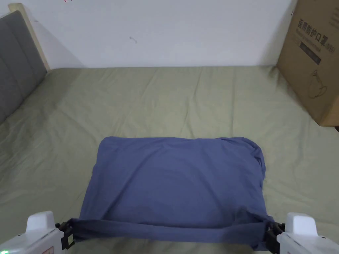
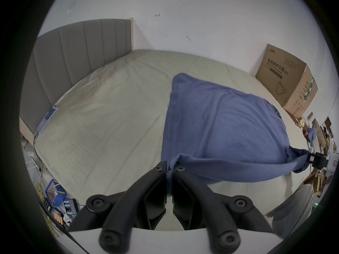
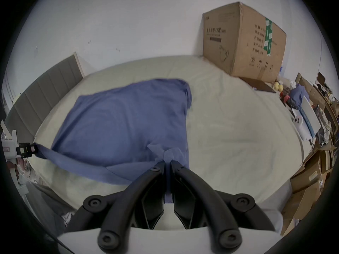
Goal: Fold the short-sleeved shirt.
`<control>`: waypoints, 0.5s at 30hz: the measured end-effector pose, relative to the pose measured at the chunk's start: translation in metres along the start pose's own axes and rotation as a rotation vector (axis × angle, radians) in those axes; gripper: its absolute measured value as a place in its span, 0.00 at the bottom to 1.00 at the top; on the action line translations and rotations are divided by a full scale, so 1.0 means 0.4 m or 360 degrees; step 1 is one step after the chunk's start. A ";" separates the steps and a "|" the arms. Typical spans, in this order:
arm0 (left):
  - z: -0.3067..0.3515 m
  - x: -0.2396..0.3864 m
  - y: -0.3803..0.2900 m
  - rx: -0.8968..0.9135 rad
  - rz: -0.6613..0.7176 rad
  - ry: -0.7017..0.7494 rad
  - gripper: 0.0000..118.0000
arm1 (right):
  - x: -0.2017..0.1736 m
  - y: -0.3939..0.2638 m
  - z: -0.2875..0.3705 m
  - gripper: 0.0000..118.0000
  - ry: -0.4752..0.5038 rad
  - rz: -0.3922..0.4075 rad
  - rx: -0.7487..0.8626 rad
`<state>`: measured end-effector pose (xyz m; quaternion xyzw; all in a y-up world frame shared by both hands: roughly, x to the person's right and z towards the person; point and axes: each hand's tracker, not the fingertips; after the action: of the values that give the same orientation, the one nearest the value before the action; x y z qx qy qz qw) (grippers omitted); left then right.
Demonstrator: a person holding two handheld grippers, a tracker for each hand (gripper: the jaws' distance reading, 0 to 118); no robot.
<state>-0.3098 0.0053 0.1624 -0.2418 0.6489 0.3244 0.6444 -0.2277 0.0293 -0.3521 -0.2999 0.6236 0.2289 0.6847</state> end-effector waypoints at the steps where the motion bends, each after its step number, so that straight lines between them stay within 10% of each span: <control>1: -0.006 -0.001 0.025 0.0011 0.0002 -0.0001 0.02 | 0.011 0.027 -0.010 0.04 0.0005 -0.0015 0.0026; 15: -0.260 0.055 0.245 -0.0031 -0.0115 0.0008 0.02 | 0.056 0.210 -0.298 0.04 -0.0061 0.0056 0.0046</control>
<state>-0.4535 -0.0028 0.1472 -0.2721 0.6380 0.3066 0.6518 -0.3681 0.0049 -0.3900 -0.2746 0.6188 0.2375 0.6966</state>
